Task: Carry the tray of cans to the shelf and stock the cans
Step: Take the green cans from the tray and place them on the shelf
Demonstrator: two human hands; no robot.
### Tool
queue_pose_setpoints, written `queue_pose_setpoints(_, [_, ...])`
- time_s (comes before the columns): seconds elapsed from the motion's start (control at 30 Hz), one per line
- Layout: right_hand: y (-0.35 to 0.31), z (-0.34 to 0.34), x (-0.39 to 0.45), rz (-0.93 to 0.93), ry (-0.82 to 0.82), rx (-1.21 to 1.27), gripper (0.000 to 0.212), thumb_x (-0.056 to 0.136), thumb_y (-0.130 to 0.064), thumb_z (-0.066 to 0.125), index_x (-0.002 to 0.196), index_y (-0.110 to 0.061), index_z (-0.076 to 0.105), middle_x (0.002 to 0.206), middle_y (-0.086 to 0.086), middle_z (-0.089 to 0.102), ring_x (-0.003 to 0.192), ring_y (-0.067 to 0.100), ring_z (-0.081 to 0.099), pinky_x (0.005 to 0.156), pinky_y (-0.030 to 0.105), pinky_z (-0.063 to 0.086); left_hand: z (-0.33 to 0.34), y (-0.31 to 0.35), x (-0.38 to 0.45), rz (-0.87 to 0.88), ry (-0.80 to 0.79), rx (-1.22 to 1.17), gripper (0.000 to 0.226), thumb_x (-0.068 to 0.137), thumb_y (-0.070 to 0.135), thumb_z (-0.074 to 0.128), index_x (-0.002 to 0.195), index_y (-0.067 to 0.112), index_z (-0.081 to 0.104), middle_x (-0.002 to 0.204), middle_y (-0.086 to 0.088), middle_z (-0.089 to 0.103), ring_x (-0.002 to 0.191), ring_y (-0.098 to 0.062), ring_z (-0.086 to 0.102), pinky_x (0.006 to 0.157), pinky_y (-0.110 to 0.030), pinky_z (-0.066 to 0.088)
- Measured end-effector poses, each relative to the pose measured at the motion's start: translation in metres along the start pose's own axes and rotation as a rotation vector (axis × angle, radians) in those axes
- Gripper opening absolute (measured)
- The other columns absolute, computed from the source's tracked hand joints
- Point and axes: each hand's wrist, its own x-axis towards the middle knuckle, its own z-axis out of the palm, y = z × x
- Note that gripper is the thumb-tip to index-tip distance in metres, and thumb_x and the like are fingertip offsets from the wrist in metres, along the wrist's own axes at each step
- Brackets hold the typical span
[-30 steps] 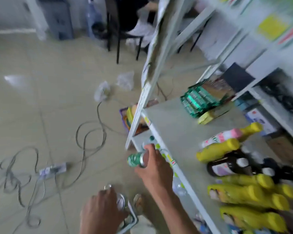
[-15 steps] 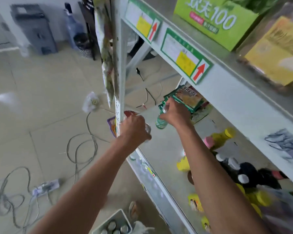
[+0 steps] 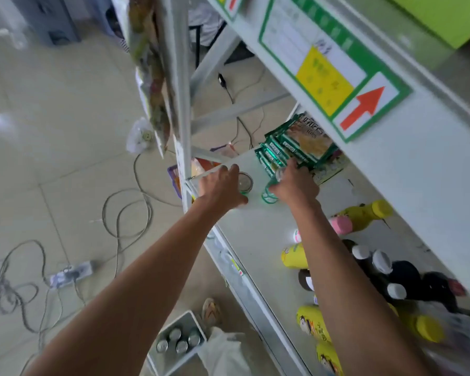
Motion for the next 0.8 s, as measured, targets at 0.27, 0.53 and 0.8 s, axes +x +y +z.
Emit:
queue_pose_setpoints(0.27, [0.015, 0.119, -0.099, -0.333, 0.581, -0.252, 0.016, 0.083, -0.032, 0.060, 0.091, -0.019, 0.057, 0.073, 0.009, 0.068, 0.066, 0.037, 0.065, 0.048, 0.033, 0.034, 0.046, -0.106, -0.141, -0.154, 0.265, -0.300, 0.045, 0.080, 0.051, 0.063, 0.119, 0.032, 0.051, 0.111, 0.007, 0.063, 0.088, -0.025, 0.070, 0.059, -0.036, 0.055])
queue_pose_setpoints(0.53, [0.100, 0.476, -0.122, -0.303, -0.423, -0.450, 0.022, 0.087, -0.041, 0.059, 0.104, -0.027, 0.060, 0.095, -0.001, 0.070, 0.092, 0.026, 0.069, 0.068, 0.033, 0.049, 0.349, -0.270, -0.324, -0.616, -0.292, -0.312, 0.017, 0.090, 0.034, 0.055, 0.098, 0.023, 0.066, 0.096, 0.001, 0.071, 0.079, -0.028, 0.070, 0.060, -0.037, 0.055])
queue_pose_setpoints(0.8, [0.219, 0.772, -0.033, -0.385, -0.571, -0.662, 0.034, 0.092, -0.034, 0.058, 0.122, -0.021, 0.050, 0.118, 0.008, 0.058, 0.103, 0.033, 0.065, 0.078, 0.041, 0.053, 0.655, -0.347, -0.273, -0.422, -0.469, 0.025, 0.054, 0.086, 0.029, 0.066, 0.135, 0.009, 0.055, 0.127, -0.015, 0.061, 0.085, -0.031, 0.072, 0.061, -0.037, 0.056])
